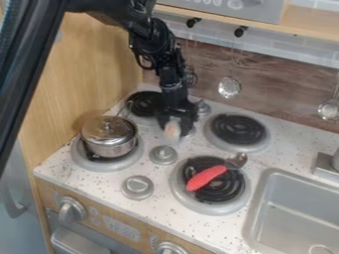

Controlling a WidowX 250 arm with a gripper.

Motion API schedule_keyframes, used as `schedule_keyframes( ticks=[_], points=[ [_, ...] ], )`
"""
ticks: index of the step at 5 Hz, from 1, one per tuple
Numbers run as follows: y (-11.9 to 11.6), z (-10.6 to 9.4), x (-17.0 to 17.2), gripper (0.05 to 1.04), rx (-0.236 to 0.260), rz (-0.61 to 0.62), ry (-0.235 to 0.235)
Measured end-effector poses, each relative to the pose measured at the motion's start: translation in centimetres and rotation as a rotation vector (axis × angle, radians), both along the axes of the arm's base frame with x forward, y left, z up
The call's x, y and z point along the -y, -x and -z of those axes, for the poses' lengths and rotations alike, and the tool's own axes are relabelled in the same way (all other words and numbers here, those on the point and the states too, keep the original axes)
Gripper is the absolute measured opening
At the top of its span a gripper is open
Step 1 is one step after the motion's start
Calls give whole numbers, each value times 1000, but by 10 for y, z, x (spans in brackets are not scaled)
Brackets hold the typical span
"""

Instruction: Place the duck in the middle of the two upper and two lower burners

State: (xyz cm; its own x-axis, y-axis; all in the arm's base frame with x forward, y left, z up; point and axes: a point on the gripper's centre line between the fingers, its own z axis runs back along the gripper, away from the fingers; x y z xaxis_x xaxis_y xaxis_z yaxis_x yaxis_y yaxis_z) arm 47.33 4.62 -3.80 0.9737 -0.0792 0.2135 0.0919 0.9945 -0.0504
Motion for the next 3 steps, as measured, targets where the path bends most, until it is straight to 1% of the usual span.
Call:
schedule_keyframes(
  ticks=[1,2,3],
  points=[
    [9,-13,6,1014,-44,18,-48],
    [18,-35,11,1003,-93,70,-47],
    [22,-40,17,997,-113,88,-13]
  ],
)
